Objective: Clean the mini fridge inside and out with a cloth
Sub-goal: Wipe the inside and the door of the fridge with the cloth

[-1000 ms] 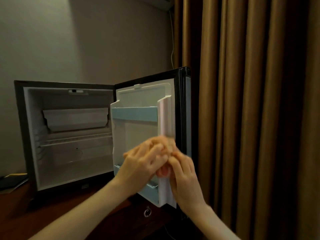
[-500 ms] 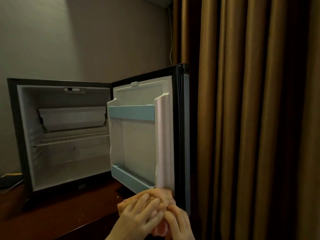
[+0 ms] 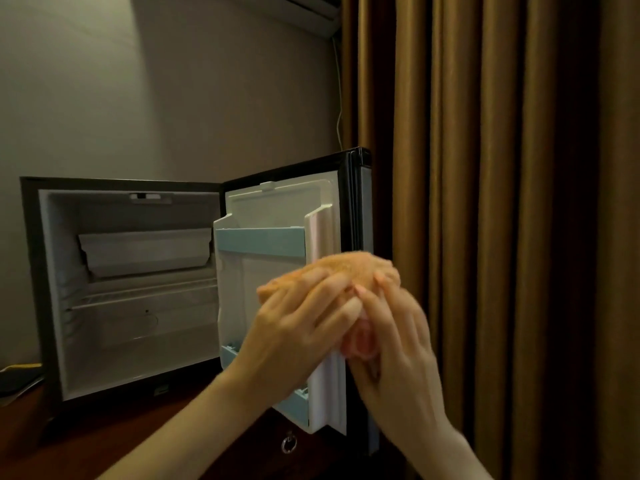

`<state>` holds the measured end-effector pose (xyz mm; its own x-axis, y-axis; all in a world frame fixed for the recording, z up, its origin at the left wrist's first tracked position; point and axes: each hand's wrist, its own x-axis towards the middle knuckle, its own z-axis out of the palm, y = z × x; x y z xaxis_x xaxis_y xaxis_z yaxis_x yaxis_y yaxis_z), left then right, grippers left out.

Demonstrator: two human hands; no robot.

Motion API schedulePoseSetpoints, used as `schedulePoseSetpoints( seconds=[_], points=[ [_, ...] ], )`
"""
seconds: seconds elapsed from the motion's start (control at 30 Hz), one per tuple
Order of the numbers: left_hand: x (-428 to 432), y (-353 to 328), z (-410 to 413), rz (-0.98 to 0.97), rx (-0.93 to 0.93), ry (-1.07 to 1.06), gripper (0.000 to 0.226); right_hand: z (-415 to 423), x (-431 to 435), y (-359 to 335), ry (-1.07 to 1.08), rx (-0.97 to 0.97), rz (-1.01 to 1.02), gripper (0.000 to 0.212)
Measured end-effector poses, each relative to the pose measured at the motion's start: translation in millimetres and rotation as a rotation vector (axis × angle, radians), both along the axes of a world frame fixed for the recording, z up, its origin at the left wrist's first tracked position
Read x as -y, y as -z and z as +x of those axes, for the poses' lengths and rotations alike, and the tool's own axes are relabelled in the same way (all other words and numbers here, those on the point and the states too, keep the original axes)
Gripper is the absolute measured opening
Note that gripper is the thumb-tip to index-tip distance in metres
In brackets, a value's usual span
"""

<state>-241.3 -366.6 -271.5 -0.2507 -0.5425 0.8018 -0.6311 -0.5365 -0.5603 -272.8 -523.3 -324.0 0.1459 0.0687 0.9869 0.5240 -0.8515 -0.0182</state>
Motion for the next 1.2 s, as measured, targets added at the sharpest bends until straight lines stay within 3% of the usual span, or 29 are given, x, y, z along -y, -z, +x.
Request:
schedulePoseSetpoints(
  seconds=[0.2, 0.37, 0.53, 0.83, 0.97, 1.2],
  points=[
    [20, -66, 8, -0.062, 0.001, -0.012, 0.051, 9, 24, -63, 0.133, 0.115, -0.023, 0.060],
    [26, -92, 29, -0.094, -0.049, -0.095, 0.043, 26, 42, -97, 0.284, 0.155, -0.008, 0.053],
    [20, -101, 46, -0.182, -0.211, -0.075, 0.045, 29, 51, -134, 0.307, 0.204, 0.078, 0.033],
    [6, -87, 60, -0.106, -0.298, -0.280, 0.049, 15, 52, -186, 0.383, 0.310, 0.169, 0.031],
    [4, -82, 63, -0.091, -0.318, -0.261, 0.039, 23, 44, -180, 0.446, 0.264, 0.077, 0.029],
    [-2, -77, 59, -0.085, -0.344, -0.274, 0.039, 41, 45, -126, 0.407, 0.122, -0.117, 0.050]
  ],
)
